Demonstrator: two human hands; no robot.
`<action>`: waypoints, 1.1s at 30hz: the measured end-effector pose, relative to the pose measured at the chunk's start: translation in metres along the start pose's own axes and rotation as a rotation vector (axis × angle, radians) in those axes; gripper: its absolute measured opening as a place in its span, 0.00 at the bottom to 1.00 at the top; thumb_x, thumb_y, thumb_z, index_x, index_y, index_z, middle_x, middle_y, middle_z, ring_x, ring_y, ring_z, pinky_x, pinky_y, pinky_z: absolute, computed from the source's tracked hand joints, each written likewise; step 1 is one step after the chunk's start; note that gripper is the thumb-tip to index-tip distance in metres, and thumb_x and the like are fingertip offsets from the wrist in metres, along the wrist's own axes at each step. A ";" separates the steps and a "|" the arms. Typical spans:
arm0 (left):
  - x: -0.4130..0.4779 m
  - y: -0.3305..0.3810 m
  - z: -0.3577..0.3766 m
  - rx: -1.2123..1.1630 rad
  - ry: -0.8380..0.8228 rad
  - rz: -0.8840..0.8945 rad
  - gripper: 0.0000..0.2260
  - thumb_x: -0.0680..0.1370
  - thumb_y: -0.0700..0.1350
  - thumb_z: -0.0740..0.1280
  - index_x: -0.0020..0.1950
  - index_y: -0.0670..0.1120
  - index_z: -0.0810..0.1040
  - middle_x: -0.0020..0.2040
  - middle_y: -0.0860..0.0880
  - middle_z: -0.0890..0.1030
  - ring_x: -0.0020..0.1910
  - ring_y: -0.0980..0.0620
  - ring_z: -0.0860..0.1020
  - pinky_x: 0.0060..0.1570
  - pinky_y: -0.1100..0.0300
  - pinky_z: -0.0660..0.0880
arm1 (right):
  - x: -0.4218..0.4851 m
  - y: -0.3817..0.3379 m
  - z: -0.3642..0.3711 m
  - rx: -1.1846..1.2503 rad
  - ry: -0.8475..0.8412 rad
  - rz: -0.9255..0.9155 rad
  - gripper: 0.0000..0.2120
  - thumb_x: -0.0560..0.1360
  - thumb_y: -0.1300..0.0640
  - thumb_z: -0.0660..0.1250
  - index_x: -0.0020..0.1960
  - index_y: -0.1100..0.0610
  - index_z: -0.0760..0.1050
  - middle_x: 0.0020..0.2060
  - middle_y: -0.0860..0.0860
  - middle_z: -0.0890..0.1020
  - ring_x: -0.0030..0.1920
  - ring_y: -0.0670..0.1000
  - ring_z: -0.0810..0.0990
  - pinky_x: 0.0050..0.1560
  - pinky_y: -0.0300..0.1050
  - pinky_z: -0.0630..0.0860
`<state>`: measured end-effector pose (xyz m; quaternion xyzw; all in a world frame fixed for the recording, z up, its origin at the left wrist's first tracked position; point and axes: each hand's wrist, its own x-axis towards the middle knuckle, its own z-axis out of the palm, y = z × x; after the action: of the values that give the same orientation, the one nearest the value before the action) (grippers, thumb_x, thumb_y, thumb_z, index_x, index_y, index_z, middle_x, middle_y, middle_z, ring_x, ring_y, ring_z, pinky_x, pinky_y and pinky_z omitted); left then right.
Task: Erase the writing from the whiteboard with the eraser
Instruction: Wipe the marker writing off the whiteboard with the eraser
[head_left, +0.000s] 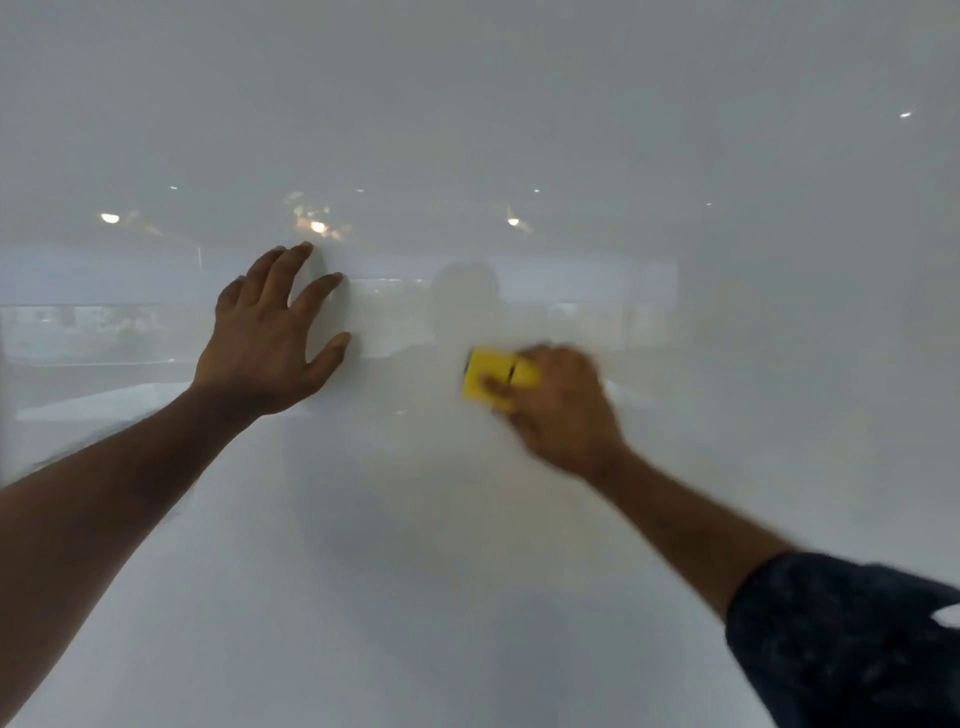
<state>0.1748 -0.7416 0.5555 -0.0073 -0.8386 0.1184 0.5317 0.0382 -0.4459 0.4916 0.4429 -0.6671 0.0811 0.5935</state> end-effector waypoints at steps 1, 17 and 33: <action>0.001 0.004 0.001 -0.009 -0.007 0.009 0.30 0.77 0.61 0.57 0.74 0.46 0.68 0.78 0.40 0.61 0.77 0.37 0.58 0.68 0.36 0.63 | 0.011 0.017 -0.010 -0.029 0.026 0.090 0.14 0.74 0.48 0.66 0.59 0.45 0.79 0.51 0.58 0.78 0.46 0.60 0.75 0.48 0.51 0.68; -0.004 0.085 0.025 -0.113 -0.050 0.089 0.29 0.76 0.60 0.58 0.73 0.47 0.71 0.78 0.42 0.63 0.78 0.41 0.60 0.73 0.36 0.54 | -0.113 0.004 -0.027 0.026 -0.296 0.080 0.17 0.74 0.47 0.67 0.62 0.40 0.74 0.57 0.54 0.78 0.53 0.56 0.77 0.54 0.51 0.74; -0.087 0.295 0.093 -0.603 -0.198 0.264 0.26 0.77 0.58 0.60 0.73 0.48 0.70 0.77 0.46 0.66 0.78 0.49 0.60 0.77 0.52 0.54 | -0.278 0.105 -0.140 -0.110 -0.531 0.636 0.16 0.73 0.49 0.70 0.59 0.49 0.74 0.55 0.54 0.76 0.49 0.57 0.76 0.48 0.49 0.73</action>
<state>0.0959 -0.4851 0.3795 -0.2612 -0.8752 -0.0668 0.4016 0.0401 -0.1569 0.3347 0.1878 -0.9038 0.1076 0.3691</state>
